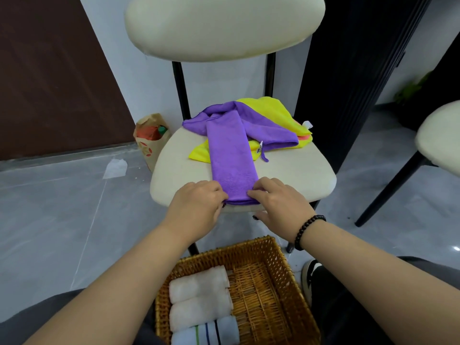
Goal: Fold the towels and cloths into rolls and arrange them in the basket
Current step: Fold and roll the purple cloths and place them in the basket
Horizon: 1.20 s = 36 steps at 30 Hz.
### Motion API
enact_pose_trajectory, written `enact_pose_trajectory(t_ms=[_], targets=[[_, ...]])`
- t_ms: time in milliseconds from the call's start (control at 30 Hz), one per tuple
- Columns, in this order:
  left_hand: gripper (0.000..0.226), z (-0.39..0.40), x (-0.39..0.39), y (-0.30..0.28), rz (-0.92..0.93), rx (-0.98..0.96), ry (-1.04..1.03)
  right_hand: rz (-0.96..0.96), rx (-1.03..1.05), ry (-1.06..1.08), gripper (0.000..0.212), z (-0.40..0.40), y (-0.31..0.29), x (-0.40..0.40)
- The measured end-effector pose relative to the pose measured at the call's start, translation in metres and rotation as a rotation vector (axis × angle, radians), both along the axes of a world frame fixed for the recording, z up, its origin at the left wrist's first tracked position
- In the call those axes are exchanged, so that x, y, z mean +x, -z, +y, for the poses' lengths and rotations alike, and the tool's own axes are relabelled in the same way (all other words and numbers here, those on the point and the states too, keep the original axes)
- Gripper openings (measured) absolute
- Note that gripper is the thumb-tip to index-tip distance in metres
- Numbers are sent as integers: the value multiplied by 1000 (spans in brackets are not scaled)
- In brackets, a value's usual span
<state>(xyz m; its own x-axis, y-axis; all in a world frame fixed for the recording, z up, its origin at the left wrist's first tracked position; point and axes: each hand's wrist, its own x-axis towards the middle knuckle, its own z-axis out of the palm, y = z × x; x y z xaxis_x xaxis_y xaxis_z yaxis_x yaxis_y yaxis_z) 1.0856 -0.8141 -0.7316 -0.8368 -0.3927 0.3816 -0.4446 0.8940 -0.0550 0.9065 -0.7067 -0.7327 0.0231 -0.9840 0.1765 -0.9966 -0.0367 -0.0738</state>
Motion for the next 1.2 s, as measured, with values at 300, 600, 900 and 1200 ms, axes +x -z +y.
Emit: enact_pose_trajectory(t_ms=[300, 600, 900, 1200], targets=[[18, -1, -4, -5, 111, 309, -186, -39, -62, -12, 33, -5, 2, -4], [26, -16, -4, -11, 202, 576, -141, -63, -241, -24, 26, -19, 2, -6], [29, -15, 7, 0, 107, 65, 166, -158, -182, -1, 13, -19, -12, -13], [18, -7, 1, 8, 165, -49, 185, -197, -171, -40, 14, -16, -7, -10]])
